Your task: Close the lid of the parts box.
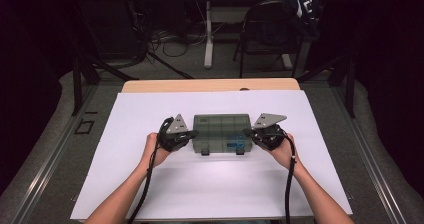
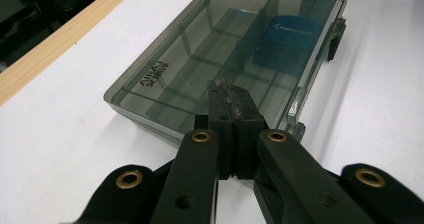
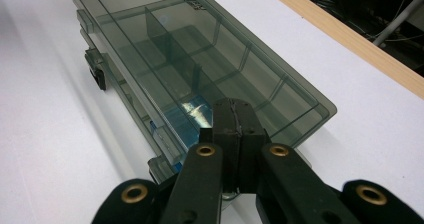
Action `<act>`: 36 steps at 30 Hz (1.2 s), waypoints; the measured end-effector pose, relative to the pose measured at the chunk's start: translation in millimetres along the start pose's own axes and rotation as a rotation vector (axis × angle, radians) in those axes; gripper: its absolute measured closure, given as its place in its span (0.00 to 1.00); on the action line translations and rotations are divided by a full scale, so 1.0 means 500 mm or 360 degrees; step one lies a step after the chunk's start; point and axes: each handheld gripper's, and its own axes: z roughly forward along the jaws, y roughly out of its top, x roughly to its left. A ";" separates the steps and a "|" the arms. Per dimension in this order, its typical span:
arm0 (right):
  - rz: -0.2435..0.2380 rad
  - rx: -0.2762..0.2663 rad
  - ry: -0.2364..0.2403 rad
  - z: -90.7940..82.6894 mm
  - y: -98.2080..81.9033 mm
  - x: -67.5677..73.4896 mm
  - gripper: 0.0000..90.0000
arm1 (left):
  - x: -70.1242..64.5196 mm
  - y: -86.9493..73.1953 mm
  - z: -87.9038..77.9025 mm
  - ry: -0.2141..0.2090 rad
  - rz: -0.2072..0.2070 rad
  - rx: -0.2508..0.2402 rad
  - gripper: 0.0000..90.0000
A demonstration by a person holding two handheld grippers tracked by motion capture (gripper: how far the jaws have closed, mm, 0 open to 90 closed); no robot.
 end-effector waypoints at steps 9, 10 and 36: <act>-0.0019 0.0041 0.0005 0.011 -0.009 0.004 1.00 | -0.004 -0.007 0.008 -0.0011 0.0003 0.0031 1.00; -0.0019 0.0047 0.0001 0.013 -0.010 0.004 1.00 | -0.005 -0.007 0.009 -0.0014 0.0004 0.0036 1.00; -0.0035 0.0117 0.0070 0.044 -0.023 0.009 1.00 | 0.000 -0.022 0.023 -0.0041 -0.0020 0.0094 1.00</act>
